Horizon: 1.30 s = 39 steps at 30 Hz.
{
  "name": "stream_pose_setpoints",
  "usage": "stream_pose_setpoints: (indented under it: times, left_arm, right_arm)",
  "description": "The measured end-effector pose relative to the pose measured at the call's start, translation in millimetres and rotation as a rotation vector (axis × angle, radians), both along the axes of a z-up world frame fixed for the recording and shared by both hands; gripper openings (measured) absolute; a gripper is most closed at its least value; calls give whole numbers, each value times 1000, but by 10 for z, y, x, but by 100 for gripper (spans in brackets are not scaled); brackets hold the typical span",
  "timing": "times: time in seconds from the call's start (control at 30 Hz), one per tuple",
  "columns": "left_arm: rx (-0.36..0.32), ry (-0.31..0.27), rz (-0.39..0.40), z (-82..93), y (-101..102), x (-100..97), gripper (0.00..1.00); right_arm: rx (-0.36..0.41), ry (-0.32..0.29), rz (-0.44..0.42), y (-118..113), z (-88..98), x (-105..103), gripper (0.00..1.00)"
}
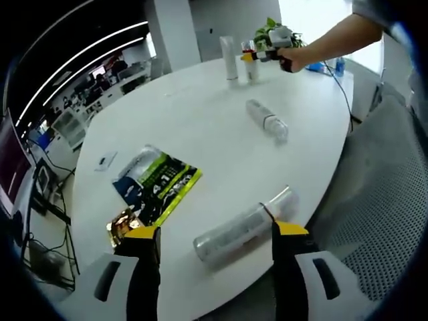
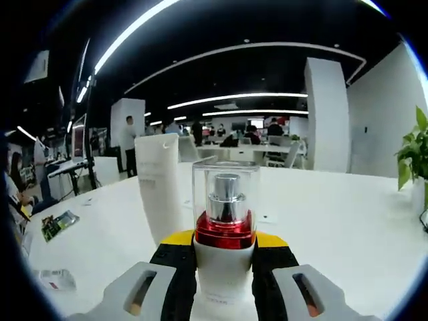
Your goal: Arrange the skincare products in the storage area until every visible bottle or jar stands upright without overlapping.
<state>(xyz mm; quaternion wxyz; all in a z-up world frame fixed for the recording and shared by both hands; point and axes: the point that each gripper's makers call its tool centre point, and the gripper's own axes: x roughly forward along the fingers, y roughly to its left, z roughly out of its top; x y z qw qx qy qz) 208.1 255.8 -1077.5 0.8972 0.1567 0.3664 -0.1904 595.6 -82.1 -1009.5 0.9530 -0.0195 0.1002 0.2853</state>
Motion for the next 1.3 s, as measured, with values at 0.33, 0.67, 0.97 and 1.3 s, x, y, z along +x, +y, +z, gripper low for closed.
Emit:
stream_pose_setpoints:
  times: [0.33, 0.67, 0.97, 1.3]
  left_arm:
    - [0, -1, 1, 7, 4, 1, 63]
    - [0, -4, 0, 12, 1, -1, 62]
    - [2, -6, -3, 15, 0, -1, 62]
    - [-4, -6, -7, 15, -12, -1, 61]
  right_arm:
    - [-5, -34, 4, 35, 19, -64, 26]
    - [-25, 27, 13, 48, -24, -96, 27]
    - [-16, 83, 13, -42, -73, -111, 39]
    - [-44, 188, 164, -49, -180, -314, 45]
